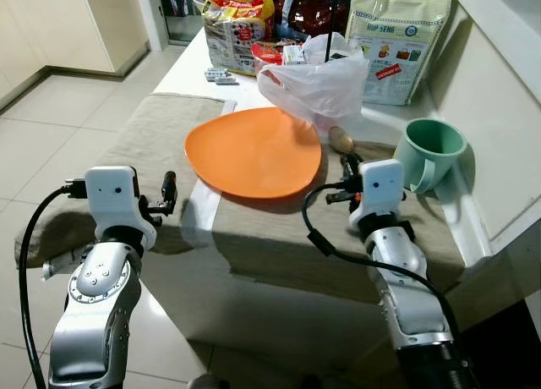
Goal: Setting the table
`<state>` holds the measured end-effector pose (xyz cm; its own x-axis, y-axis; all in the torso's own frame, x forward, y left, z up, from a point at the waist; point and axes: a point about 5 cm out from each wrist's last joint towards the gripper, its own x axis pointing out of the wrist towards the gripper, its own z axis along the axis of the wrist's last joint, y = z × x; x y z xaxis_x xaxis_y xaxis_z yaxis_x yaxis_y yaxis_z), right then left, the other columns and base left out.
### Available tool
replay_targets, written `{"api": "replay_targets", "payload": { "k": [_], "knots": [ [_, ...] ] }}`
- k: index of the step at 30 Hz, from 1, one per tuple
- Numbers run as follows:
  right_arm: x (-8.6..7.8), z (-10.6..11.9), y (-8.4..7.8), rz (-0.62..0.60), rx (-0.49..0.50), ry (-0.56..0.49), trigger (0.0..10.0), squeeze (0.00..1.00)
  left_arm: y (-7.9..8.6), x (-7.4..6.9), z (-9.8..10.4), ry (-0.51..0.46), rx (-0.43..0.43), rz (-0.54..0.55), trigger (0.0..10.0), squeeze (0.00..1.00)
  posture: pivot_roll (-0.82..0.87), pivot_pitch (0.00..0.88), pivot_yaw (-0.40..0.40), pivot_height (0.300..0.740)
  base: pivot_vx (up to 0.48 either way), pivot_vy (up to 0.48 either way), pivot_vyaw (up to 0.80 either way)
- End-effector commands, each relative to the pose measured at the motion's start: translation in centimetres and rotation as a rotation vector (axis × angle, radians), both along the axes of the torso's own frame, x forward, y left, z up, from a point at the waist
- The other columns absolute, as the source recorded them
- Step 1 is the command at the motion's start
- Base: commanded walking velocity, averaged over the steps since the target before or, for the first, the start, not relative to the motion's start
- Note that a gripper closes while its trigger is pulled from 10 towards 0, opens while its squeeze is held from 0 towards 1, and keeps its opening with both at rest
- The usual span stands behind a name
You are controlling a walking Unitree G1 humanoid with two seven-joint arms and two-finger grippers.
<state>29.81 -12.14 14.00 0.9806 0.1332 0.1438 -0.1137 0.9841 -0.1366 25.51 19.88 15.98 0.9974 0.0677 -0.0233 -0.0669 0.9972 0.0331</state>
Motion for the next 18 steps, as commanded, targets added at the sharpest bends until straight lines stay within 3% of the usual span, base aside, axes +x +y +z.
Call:
{"api": "replay_targets", "payload": {
  "k": [1,16,18],
  "knots": [
    [-0.1,-0.5,-0.5,-0.026,-0.013,0.028,10.0,0.0,-0.2,0.0,0.1,-0.002,-0.001,-0.014,10.0,0.0,-0.02,0.08,0.021,0.74,0.0,0.0,0.0],
    [0.6,0.8,0.0,0.004,-0.09,-0.028,10.0,0.0,-0.5,0.3,0.5,-0.016,-0.002,-0.014,10.0,0.0,-0.02,0.07,0.005,0.74,0.0,0.0,0.0],
    [1.2,2.3,0.3,0.002,-0.102,-0.094,10.0,0.0,-0.5,0.2,0.5,-0.017,0.0,-0.013,10.0,0.0,-0.02,0.074,0.016,0.74,0.0,0.0,0.0]
  ]
}}
